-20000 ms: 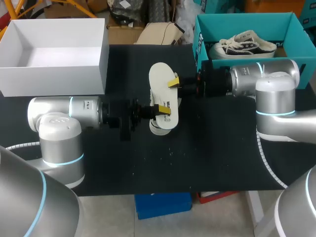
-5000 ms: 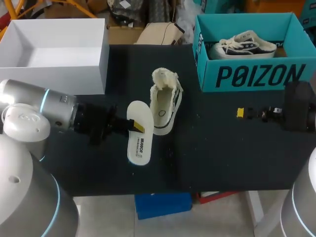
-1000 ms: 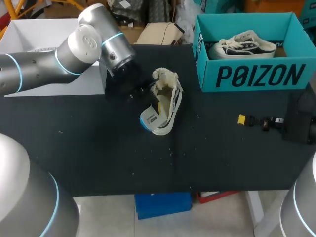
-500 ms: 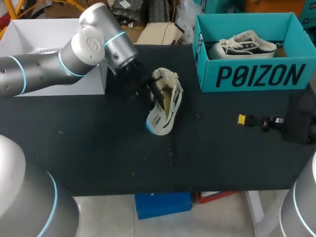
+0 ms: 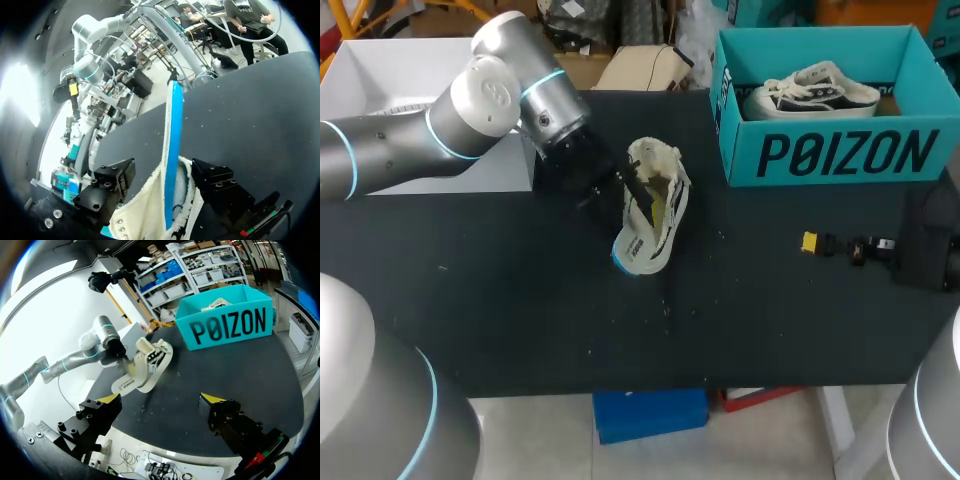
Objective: Take the shoe out of the shoebox, open the shoe tongue, remove and reinsert the insole, then place the shoe into the shoebox
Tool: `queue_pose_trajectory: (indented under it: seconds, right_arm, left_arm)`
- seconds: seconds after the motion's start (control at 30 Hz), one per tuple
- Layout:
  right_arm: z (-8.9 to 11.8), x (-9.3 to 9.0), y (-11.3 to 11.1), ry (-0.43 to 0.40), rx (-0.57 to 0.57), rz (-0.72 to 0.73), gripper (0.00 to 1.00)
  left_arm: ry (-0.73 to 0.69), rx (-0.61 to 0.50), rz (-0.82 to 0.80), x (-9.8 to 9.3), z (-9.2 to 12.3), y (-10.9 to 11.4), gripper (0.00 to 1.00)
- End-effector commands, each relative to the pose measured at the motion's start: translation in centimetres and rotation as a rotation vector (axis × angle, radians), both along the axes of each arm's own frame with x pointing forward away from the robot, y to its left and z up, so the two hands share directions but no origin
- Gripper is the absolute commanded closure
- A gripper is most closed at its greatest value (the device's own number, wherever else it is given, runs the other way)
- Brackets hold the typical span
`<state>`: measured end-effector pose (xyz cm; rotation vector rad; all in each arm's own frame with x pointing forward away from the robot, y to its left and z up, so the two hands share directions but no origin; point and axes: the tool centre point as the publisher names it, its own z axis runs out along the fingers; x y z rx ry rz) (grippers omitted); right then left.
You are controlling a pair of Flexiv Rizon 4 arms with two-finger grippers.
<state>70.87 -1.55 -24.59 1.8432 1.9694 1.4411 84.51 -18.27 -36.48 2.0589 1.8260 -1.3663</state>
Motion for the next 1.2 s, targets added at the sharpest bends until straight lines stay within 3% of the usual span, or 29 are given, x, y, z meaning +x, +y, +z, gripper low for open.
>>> queue_pose_trajectory:
  seconds: [0.03,0.27,0.37,0.4,0.47,0.5,0.9,1.2]
  right_arm:
    - [0.0,-0.1,-0.1,-0.001,0.002,0.001,0.00]
    - [0.0,-0.1,-0.1,-0.001,0.002,0.001,0.00]
    - [0.0,-0.1,-0.1,-0.001,0.002,0.001,0.00]
    - [0.0,-0.1,-0.1,-0.001,0.002,0.001,0.00]
    - [0.0,-0.1,-0.1,-0.001,0.002,0.001,0.00]
    - [0.0,-0.1,-0.1,-0.001,0.002,0.001,0.00]
    - [0.0,-0.1,-0.1,-0.001,0.002,0.001,0.00]
    - [0.0,-0.1,-0.1,-0.001,0.002,0.001,0.00]
  left_arm:
    - [-0.027,0.000,0.026,-1.3,0.9,1.1,0.52]
    - [-0.039,0.007,0.024,-2.7,1.7,1.6,0.62]
    - [-0.035,0.024,0.026,-2.8,1.6,1.8,0.72]
    - [-0.034,0.025,0.027,-2.8,1.6,1.9,0.77]
    - [-0.026,0.026,0.028,-2.7,1.5,1.9,0.98]
    - [-0.023,0.030,0.025,-2.7,1.4,1.9,1.00]
    - [-0.064,-0.105,-0.018,-2.9,1.8,1.1,1.00]
    - [-0.061,-0.115,-0.010,-1.6,1.0,0.8,1.00]
